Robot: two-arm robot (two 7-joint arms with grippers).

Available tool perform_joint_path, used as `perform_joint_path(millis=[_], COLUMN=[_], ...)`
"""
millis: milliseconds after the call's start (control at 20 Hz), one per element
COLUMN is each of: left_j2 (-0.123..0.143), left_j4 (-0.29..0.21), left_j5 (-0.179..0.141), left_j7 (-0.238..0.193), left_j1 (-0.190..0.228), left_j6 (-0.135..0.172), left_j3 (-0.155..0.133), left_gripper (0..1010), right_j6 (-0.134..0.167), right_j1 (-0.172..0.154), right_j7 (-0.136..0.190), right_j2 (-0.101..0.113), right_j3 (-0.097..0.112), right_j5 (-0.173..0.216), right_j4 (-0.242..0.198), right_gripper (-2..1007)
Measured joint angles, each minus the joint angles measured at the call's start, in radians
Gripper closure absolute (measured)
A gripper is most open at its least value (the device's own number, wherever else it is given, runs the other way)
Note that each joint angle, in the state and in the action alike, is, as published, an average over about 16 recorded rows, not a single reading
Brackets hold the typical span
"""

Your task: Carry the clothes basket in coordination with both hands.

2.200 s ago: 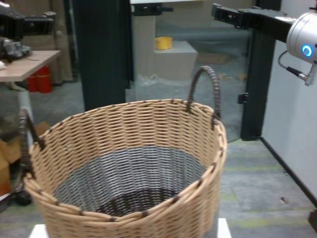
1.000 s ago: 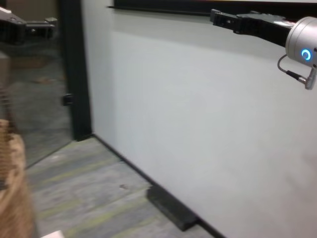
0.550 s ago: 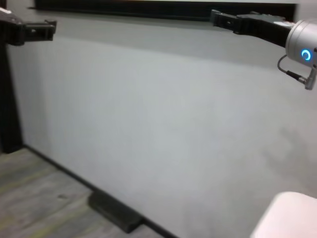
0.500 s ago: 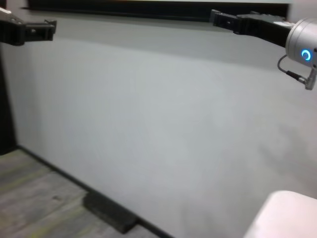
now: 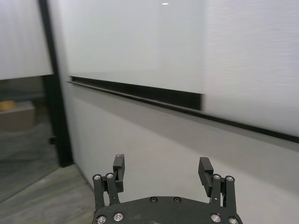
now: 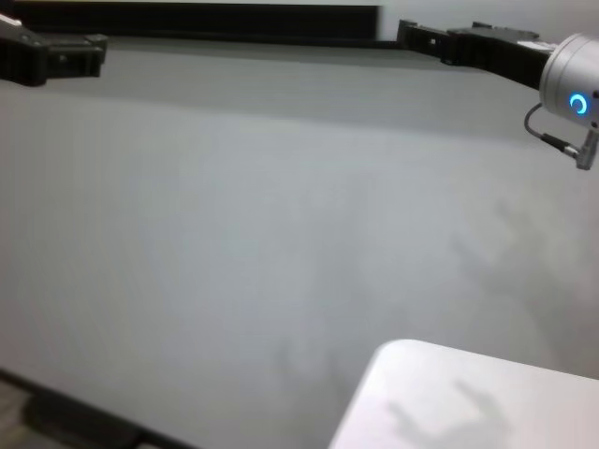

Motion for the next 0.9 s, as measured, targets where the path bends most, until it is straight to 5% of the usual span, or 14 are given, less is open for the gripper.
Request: perform_joint_path(millis=[900], left_j2=[0.000], left_j4=[0.000], left_j5=[0.000], left_j7=[0.000], left_j1=[0.000], left_j6=[0.000], left_j3=[0.000], left_gripper=[11], right_j6=[0.000], right_j1=[0.000], right_j7=[0.000], right_j2=[0.000], right_j3=[0.000], right_j5=[0.000], right_j4=[0.000], right_gripper=[2])
